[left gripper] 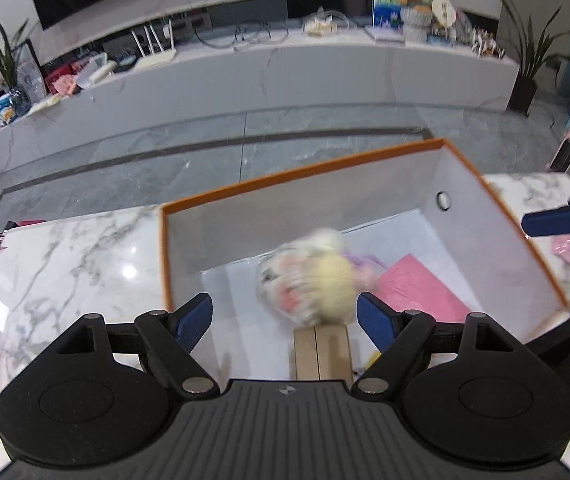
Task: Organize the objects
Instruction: 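Open both grippers and withdraw them from the orange box, then lower left gripper onto the dark grey box while right gripper approaches the white Vaseline tube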
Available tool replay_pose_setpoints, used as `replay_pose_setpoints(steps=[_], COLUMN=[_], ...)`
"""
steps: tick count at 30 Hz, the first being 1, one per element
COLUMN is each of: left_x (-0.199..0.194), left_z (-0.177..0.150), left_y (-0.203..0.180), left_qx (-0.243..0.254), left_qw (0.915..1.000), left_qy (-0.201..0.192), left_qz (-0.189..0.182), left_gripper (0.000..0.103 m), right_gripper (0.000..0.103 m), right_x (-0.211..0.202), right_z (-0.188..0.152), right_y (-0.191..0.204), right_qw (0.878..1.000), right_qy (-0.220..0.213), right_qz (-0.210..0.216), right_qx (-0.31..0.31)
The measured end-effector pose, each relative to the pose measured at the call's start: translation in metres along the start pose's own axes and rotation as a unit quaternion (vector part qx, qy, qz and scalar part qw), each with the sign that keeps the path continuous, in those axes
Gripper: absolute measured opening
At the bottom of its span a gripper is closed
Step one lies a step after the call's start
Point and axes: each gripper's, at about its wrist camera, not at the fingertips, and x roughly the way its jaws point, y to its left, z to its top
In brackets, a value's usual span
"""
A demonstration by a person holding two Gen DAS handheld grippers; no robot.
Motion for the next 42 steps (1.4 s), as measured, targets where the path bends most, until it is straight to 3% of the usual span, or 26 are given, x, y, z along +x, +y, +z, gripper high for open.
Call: replay_pose_setpoints(steps=[5,11,15,18,24,28,33,42], left_x=[-0.056,-0.086,-0.086,-0.079,-0.053,-0.036,-0.019,0.004], left_z=[-0.035,-0.098,-0.138,-0.154,-0.159,-0.159,-0.162,-0.162], left_y=[0.007,0.02,0.029,0.03,0.029,0.027,0.028,0.031], left_qx=[-0.025,-0.069,-0.097,-0.091,-0.102,-0.115,-0.112,-0.116], left_qw=[0.9991,0.9966,0.9941,0.9946,0.9936,0.9924,0.9929,0.993], left_qy=[-0.031,-0.04,-0.042,-0.044,-0.039,-0.043,-0.037,-0.014], left_qz=[-0.013,-0.021,-0.027,-0.022,-0.028,-0.008,0.012,0.011], left_gripper=[0.094,0.094,0.094,0.094,0.094,0.094,0.094,0.094], right_gripper=[0.1,0.102,0.102,0.102,0.102,0.102,0.102,0.102], right_x=[-0.053,-0.094,-0.094,-0.081,-0.063,-0.052,-0.032,0.001], right_z=[-0.049,-0.145,-0.197,-0.219,-0.219,-0.223,-0.223,-0.219], right_y=[0.01,0.026,0.03,0.037,0.039,0.031,0.02,0.008], right_qw=[0.997,0.988,0.978,0.973,0.976,0.972,0.971,0.962], right_qy=[-0.064,-0.085,-0.086,-0.096,-0.087,-0.096,-0.08,-0.065], right_qz=[-0.007,-0.021,-0.024,-0.015,-0.015,-0.002,-0.017,-0.027], right_qx=[0.035,0.13,0.188,0.208,0.198,0.215,0.225,0.263])
